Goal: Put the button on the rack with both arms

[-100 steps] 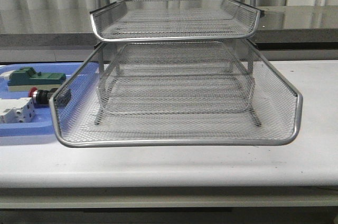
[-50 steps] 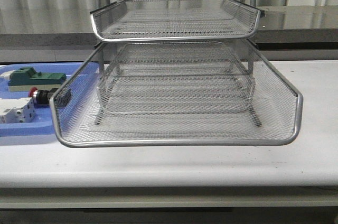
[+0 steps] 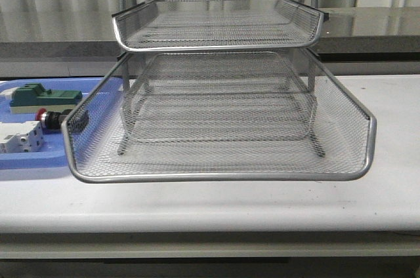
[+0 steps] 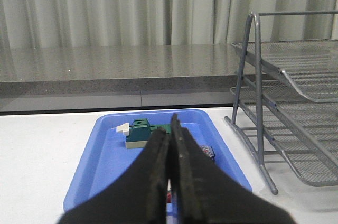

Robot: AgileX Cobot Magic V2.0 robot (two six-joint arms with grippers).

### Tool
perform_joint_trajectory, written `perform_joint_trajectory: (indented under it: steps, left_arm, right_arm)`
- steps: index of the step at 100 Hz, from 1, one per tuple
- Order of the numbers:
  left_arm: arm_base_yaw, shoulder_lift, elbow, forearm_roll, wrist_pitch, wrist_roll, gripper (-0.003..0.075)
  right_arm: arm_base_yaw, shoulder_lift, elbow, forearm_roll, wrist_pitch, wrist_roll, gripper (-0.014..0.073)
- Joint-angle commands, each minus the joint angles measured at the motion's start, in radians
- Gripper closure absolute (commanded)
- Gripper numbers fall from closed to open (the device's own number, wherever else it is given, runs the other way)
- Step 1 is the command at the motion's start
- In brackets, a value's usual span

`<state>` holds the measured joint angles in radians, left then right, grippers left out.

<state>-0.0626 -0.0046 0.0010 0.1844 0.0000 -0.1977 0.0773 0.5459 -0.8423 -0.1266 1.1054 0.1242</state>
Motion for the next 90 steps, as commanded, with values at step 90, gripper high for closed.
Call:
perform_joint_trajectory:
  steps: [90]
  left_arm:
    - [-0.007, 0.163, -0.274, -0.145, 0.179, -0.013, 0.0740]
  right_arm:
    - [-0.004, 0.004, -0.022, -0.018, -0.052, 0.001, 0.0664]
